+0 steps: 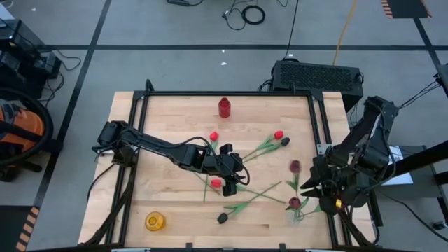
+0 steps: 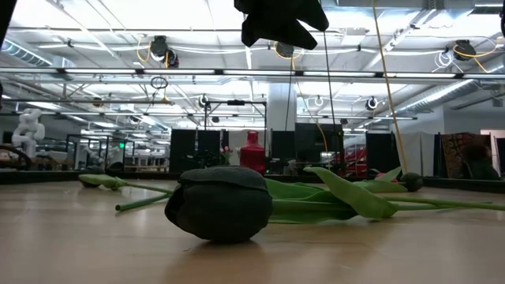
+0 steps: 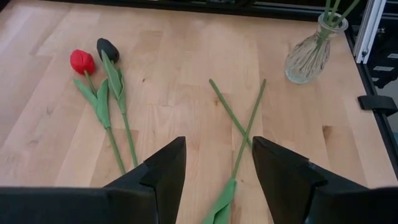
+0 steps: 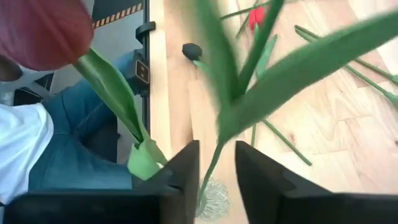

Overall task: Sort flowers into vase by color
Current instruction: Put the dark red flower into the transparent vase

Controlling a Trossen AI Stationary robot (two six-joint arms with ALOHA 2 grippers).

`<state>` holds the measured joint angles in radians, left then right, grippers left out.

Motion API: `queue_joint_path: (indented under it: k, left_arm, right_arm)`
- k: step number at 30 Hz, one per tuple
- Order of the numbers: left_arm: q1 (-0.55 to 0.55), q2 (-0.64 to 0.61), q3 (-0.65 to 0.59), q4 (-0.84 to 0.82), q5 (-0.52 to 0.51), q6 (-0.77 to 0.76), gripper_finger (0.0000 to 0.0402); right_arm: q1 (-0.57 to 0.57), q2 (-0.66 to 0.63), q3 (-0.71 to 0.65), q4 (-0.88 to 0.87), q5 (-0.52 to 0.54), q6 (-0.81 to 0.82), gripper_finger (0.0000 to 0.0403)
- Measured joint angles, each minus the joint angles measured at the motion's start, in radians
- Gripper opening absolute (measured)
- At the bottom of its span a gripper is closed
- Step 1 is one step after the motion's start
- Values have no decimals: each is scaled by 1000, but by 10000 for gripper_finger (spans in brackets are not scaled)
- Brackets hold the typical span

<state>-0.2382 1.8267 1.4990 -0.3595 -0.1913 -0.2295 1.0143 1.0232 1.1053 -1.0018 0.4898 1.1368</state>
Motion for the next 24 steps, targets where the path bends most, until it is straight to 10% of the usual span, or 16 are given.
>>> queue_joint_path:
  k: [13,24]
  left_arm:
    - [0,3,0,33,-46,2,192]
    - [1,102,0,476,-46,90,192]
  right_arm:
    - [2,-124,0,-28,-71,21,189]
    - [2,-192,0,-26,42,-25,180]
